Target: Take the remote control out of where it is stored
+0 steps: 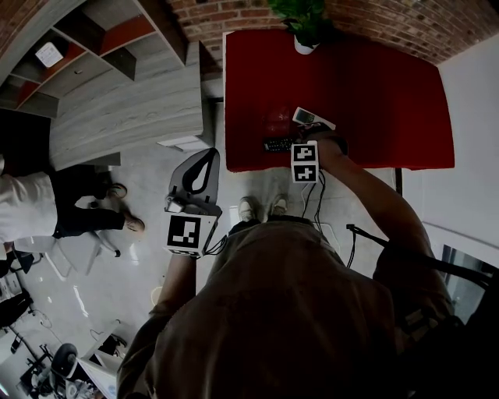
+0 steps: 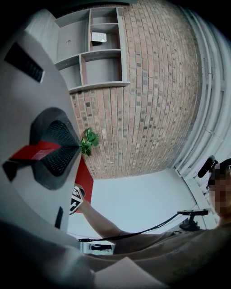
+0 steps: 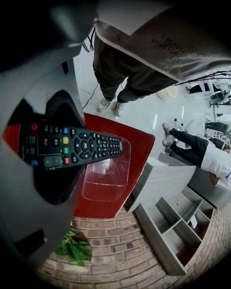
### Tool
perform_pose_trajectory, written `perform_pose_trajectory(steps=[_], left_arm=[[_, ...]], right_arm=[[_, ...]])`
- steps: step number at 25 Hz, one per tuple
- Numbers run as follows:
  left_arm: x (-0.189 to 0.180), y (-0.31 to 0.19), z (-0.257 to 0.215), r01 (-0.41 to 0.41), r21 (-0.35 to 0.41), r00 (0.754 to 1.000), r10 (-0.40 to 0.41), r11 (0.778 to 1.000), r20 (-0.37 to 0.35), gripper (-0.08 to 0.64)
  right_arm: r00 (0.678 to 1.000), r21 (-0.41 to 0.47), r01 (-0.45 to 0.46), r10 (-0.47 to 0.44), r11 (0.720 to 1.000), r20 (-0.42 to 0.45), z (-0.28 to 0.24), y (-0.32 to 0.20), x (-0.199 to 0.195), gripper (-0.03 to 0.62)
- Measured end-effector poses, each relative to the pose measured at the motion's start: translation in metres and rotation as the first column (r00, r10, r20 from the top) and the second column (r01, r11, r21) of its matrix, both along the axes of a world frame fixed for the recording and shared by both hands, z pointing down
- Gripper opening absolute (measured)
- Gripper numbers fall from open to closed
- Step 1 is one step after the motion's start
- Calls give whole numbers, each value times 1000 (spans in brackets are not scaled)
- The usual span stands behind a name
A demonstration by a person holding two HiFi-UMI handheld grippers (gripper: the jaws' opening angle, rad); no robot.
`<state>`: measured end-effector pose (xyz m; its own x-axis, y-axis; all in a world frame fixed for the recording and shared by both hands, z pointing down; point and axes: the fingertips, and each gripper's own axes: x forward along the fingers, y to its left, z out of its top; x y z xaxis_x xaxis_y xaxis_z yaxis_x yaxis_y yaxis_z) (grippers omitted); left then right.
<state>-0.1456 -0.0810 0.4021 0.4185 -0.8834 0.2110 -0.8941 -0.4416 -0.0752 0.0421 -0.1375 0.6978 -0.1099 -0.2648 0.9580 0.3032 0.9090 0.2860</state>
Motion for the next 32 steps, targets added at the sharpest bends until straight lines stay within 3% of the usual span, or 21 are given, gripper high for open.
perform_pose_trajectory(steps=[7, 13, 22, 32], left_arm=[[6, -2, -3, -16, 15, 1000, 16, 1000, -1, 9], [10, -4, -7, -29, 30, 1000, 29, 999, 4, 9], [17, -10, -16, -52, 55, 999, 51, 997, 11, 9], [19, -20, -28, -66, 84, 998, 64, 994, 17, 9]], right_arm=[[994, -14, -60, 61, 998, 88, -32, 4, 2, 249], [962, -4, -161, 158, 987, 222, -75, 0, 6, 249], [837, 4, -293, 254, 956, 484, -155, -5, 1, 249], [673, 28, -380, 256, 925, 694, -228, -7, -3, 249]])
